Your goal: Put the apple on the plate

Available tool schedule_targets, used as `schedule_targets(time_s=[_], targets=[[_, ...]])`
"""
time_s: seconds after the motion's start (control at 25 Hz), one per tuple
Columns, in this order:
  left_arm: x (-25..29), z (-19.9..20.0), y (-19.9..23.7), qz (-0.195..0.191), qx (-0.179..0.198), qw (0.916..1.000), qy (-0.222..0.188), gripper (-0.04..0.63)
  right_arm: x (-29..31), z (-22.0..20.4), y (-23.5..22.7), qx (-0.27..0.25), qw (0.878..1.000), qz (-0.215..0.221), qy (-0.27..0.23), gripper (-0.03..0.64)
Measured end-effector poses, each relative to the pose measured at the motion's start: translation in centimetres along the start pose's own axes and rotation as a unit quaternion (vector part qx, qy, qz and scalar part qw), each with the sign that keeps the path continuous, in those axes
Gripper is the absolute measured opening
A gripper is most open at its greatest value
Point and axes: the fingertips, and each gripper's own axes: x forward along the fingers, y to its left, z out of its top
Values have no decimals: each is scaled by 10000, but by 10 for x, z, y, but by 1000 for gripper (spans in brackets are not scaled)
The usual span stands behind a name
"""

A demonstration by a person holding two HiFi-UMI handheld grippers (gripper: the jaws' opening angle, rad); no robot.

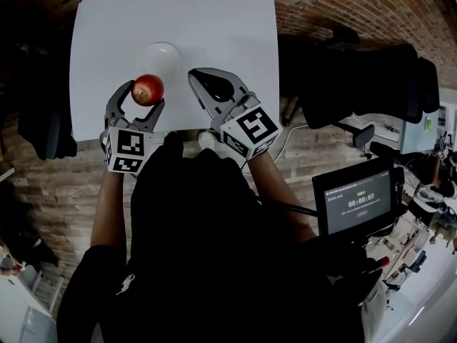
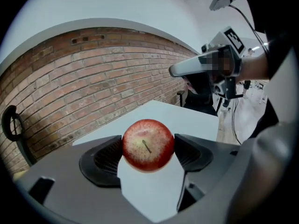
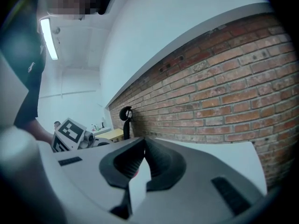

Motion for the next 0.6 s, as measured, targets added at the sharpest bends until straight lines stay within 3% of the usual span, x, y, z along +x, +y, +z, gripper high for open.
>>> schedule_targets(time_s=[0.6], targets=[[41,-27,-7,-813,516,9925,757,359,-10,-22,-8,524,9966,-520,378,4]])
